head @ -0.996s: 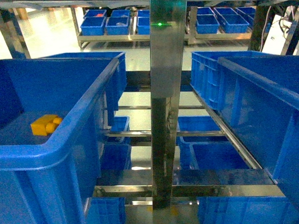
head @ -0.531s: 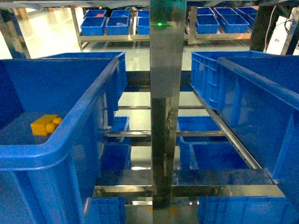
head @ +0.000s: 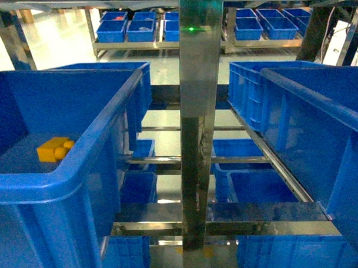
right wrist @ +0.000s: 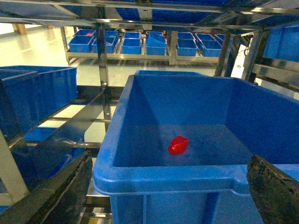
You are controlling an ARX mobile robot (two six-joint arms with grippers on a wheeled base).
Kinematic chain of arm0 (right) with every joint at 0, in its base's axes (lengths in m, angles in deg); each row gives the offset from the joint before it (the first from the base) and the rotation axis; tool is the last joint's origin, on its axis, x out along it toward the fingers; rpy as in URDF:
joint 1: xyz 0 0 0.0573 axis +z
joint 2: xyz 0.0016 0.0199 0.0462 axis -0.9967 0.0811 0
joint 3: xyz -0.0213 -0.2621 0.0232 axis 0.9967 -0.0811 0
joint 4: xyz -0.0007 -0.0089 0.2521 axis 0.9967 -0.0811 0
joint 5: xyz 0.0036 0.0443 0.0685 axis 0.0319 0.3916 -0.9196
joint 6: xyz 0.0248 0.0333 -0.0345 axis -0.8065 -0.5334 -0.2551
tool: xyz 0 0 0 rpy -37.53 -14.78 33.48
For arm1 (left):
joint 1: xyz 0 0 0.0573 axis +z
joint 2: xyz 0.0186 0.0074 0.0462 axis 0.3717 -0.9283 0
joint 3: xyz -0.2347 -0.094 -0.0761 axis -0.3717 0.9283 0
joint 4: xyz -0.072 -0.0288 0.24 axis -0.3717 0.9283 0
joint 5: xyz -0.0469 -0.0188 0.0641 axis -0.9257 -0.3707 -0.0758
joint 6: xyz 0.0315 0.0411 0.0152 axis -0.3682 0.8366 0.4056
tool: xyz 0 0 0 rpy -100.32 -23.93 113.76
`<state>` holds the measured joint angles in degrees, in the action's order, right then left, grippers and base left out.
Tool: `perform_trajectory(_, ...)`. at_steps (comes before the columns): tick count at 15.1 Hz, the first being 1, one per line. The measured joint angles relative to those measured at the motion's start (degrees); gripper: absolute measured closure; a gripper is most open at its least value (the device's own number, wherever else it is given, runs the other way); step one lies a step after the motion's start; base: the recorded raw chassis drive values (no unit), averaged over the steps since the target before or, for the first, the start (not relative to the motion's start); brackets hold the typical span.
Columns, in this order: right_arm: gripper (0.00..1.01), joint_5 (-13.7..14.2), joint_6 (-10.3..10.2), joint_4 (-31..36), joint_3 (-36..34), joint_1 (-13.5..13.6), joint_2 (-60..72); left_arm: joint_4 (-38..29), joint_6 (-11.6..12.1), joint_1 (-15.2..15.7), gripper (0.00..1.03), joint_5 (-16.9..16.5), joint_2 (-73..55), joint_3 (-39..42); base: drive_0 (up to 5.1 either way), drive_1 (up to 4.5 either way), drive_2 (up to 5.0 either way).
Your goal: Sort and place red and yellow blocks in left bins
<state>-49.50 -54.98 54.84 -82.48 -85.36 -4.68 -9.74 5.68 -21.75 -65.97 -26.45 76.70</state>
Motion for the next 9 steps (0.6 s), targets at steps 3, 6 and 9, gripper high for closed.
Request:
perform_trajectory(3, 0.03, 0.0, 0.0, 0.0, 0.0, 0.0, 0.0, 0.0, 0.0, 0.0, 0.05, 0.0, 0.0, -0.02, 0.0, 0.0, 0.0)
perform_trajectory(6, 0.03, 0.0, 0.0, 0.0, 0.0, 0.0, 0.0, 0.0, 0.0, 0.0, 0.05, 0.0, 0.0, -0.02, 0.0, 0.0, 0.0)
perform_trajectory(9, 0.03, -0.02, 0.0, 0.0, 0.0, 0.0, 0.0, 0.0, 0.0, 0.0, 0.05, 0.0, 0.0, -0.02, 0.0, 0.0, 0.0)
